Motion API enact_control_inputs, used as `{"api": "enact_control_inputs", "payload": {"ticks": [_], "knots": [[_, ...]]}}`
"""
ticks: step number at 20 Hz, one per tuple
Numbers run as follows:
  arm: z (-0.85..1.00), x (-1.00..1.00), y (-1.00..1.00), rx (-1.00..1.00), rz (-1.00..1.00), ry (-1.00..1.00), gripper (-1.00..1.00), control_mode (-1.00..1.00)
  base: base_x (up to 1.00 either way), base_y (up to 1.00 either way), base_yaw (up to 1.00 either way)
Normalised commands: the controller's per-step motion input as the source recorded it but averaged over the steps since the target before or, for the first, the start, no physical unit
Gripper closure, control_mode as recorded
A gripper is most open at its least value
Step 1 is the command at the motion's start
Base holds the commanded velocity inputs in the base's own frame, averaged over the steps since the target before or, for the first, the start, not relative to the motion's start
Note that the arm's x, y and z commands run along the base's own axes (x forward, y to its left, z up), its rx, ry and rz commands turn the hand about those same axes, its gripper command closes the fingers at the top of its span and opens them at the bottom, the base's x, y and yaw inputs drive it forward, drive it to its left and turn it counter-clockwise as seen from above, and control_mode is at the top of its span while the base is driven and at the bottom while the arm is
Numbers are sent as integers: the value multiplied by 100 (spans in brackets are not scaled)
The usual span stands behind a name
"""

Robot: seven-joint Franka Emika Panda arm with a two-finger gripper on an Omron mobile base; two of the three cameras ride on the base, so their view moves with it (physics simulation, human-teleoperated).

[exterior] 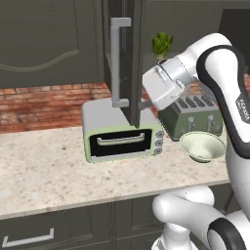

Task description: Open the cabinet. Pick the banana and mango from the cabinet and place them into the bowl. Then close the cabinet.

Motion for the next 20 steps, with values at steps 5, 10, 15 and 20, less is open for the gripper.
{"api": "enact_control_inputs", "payload": {"ticks": [5,10,15,20], "knots": [[-3,0,25,-1,2,0,-100,-100,0,0,0],[-11,0,29,-2,3,0,-100,-100,0,0,0],[-13,0,22,0,2,0,-100,-100,0,0,0],[-8,0,11,0,2,0,-100,-100,0,0,0]]}}
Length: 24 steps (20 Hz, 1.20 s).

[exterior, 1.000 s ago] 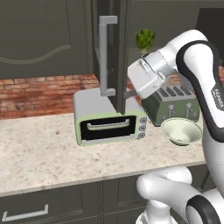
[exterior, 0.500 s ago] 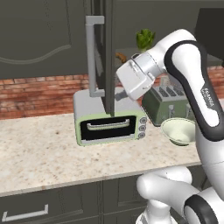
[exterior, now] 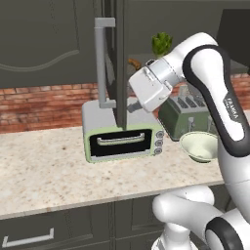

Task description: Open the cabinet. Pick the banana and mango from the cabinet and place them into the bowl. Then close the cabinet.

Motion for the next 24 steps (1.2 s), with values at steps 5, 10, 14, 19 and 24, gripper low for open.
{"api": "enact_control_inputs", "payload": {"ticks": [5,10,14,19,24], "knots": [[0,-4,-17,0,0,-6,-100,-100,0,0,0],[2,-1,-39,0,0,-3,-100,-100,0,0,0],[3,0,-38,0,0,0,-100,-100,0,0,0],[0,1,-32,0,-1,0,-100,-100,0,0,0],[-2,22,-29,0,-10,0,-100,-100,0,0,0]]}}
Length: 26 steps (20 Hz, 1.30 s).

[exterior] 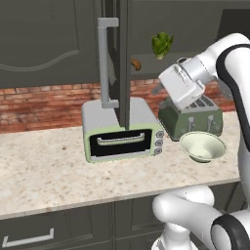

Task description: Open the cabinet. Pick the banana and mango from the cabinet and place them into the bowl. Then close the cabinet.

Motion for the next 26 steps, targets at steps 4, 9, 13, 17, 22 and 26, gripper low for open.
{"api": "enact_control_inputs", "payload": {"ticks": [4,9,13,17,22,26], "knots": [[-12,35,-17,0,-22,0,-100,-100,0,0,0],[-6,35,-13,0,-30,0,-100,-100,0,0,0],[0,31,-18,0,-31,7,-100,-100,0,0,0],[0,18,-25,0,-26,5,-100,-100,0,0,0],[0,16,-22,0,-25,1,-100,-100,0,0,0],[0,18,-20,0,-27,1,-100,-100,0,0,0]]}}
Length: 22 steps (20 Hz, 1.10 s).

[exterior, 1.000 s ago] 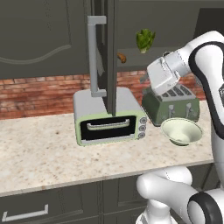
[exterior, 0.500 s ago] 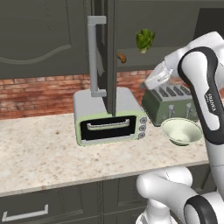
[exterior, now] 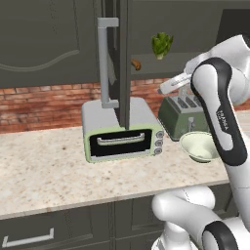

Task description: Open the cabinet. Pick the banana and mango from the cabinet and place them into the bowl. Then close the cabinet.

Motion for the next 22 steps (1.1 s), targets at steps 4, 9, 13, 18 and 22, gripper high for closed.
{"api": "enact_control_inputs", "payload": {"ticks": [4,9,13,18,22], "knots": [[0,17,-21,0,-24,3,-100,-100,0,0,0],[0,21,-17,0,-21,1,-100,-100,0,0,0],[0,38,-12,0,-14,1,-100,-100,0,0,0],[0,30,-2,0,-7,0,-100,-100,0,0,0],[0,41,0,0,-2,0,-100,-100,0,0,0]]}}
